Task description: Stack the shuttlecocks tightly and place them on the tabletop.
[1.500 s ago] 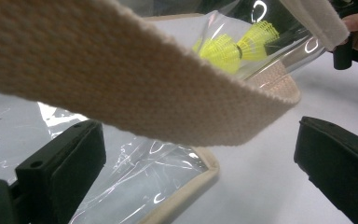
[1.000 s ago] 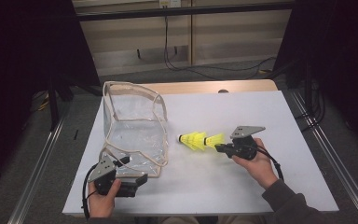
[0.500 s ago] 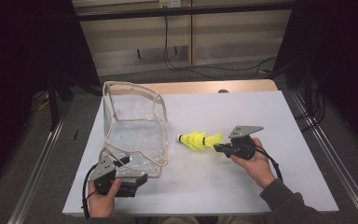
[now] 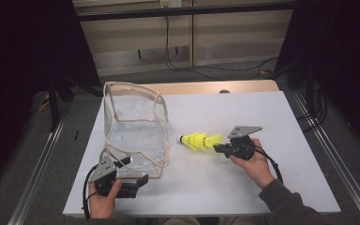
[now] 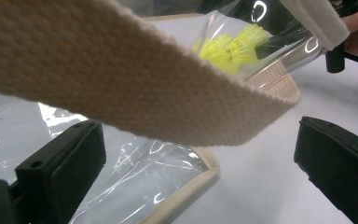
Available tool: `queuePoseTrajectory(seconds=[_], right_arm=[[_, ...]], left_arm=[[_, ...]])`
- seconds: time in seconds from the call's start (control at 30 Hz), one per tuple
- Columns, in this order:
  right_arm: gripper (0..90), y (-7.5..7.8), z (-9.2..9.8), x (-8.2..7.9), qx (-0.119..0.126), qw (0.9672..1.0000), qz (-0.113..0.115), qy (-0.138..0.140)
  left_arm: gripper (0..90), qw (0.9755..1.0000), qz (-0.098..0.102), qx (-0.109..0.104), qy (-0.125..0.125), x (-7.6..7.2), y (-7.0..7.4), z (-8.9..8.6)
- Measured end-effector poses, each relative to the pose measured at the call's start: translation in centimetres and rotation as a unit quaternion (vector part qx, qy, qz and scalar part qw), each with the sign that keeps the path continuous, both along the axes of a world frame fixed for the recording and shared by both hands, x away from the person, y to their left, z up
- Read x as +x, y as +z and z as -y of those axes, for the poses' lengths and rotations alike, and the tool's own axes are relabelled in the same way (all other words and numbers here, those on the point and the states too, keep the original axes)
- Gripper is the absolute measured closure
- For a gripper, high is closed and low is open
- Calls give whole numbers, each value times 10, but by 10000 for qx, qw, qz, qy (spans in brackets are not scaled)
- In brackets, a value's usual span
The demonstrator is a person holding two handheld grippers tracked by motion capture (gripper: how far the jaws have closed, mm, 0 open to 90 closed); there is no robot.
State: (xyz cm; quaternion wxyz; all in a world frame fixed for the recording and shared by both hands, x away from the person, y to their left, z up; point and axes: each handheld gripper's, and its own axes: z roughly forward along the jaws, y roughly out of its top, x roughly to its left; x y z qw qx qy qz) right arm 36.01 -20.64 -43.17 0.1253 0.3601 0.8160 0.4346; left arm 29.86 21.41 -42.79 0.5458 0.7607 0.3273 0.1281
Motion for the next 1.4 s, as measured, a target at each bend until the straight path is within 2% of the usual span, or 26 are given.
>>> queuePoseTrajectory(seconds=[1.1,1.4], right_arm=[[898,-4,-14,1,-30,10000,-35,-5],[898,-5,-20,1,98,9999,-33,-71]], left_arm=[[20,10000,-2,1,1,0,0,0],[20,10000,1,1,0,0,0,0]])
